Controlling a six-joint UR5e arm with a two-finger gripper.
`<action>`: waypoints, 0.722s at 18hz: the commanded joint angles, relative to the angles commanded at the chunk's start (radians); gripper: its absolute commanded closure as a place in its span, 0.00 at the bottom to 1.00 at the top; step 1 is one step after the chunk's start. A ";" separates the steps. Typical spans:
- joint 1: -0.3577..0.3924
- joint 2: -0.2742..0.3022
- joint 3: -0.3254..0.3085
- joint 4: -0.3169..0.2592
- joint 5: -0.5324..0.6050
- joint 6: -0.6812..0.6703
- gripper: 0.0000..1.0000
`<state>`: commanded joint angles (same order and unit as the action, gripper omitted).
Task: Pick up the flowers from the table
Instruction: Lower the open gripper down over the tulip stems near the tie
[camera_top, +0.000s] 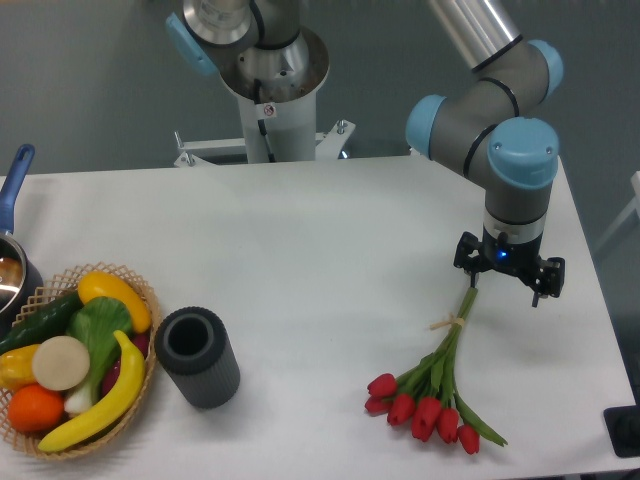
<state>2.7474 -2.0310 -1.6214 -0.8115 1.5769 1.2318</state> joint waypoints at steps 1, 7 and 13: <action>-0.002 0.000 0.000 0.000 0.000 0.000 0.00; -0.012 -0.026 0.000 0.017 -0.003 -0.002 0.00; -0.040 -0.092 -0.017 0.060 -0.009 -0.018 0.00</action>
<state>2.7076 -2.1228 -1.6383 -0.7517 1.5677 1.2134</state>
